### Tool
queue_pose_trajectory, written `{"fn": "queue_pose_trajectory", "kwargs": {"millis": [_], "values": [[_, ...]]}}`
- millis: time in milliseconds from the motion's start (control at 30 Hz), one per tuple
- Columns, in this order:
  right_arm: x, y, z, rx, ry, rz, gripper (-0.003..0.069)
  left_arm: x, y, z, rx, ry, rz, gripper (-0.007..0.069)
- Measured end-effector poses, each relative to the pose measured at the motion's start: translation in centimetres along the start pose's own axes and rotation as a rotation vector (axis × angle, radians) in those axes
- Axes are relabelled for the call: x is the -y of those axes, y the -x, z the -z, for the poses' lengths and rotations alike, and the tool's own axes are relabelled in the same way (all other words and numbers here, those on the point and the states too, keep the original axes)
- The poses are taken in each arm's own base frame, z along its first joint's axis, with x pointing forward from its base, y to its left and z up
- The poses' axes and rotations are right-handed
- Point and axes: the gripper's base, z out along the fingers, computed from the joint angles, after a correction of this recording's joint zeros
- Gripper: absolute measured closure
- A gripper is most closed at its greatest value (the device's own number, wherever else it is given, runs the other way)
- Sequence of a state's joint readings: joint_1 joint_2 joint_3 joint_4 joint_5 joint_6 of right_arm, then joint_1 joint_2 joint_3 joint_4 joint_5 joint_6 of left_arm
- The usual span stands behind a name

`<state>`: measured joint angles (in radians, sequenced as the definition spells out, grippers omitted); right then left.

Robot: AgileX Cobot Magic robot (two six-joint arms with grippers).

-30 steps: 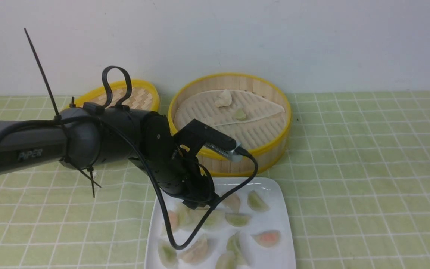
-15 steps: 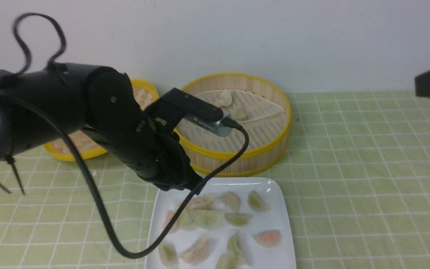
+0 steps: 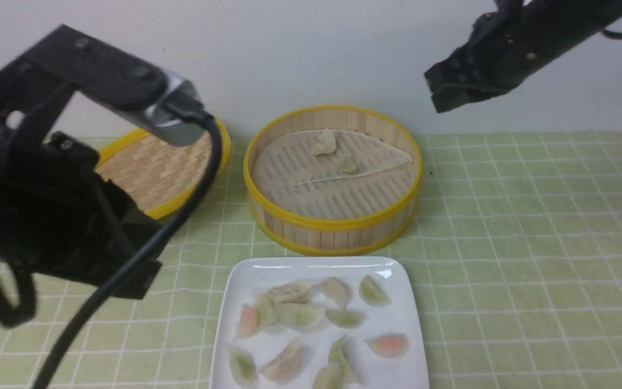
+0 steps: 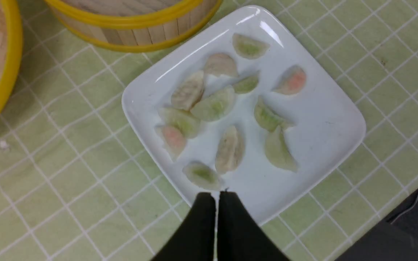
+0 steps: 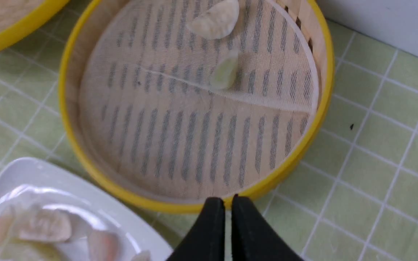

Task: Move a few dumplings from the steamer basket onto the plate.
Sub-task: Use the right arm to grab a dumpling from inside the steamer

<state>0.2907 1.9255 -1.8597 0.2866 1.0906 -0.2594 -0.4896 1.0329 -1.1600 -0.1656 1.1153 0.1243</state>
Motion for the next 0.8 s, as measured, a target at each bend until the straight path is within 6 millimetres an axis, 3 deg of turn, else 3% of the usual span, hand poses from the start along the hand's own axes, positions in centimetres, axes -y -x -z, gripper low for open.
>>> {"fn": "queue_pose_trajectory", "kwargs": {"millis": [33,100,200,267,400,600,800], "values": [[0.0,0.3,-0.9,-0.005,0.0,0.005,0.0619,0.0,-0.2,0.3,0.001,0.003,0.006,0.0631],[0.1,1.1,-5.3,-0.035,0.008,0.018,0.0568,0.2,-1.5,2.6,0.021,0.031,0.051,0.0631],[0.2,1.6,-9.3,-0.051,0.014,0.031,0.0496,0.2,-2.7,4.5,0.05,0.069,0.075,0.0631],[0.2,1.6,-12.6,-0.067,0.022,0.041,0.0415,0.1,-3.9,6.1,0.074,0.11,0.108,0.0631],[-0.1,1.4,-16.6,-0.078,0.029,0.059,0.0308,-0.2,-5.3,8.3,0.143,0.184,0.166,0.0631],[-0.4,0.8,-20.0,-0.066,0.012,0.094,0.0245,-0.9,-6.7,10.2,0.219,0.29,0.258,0.0631],[-0.2,0.4,-21.3,-0.051,-0.002,0.099,0.0302,-1.0,-7.2,11.0,0.252,0.307,0.269,0.0631]]}}
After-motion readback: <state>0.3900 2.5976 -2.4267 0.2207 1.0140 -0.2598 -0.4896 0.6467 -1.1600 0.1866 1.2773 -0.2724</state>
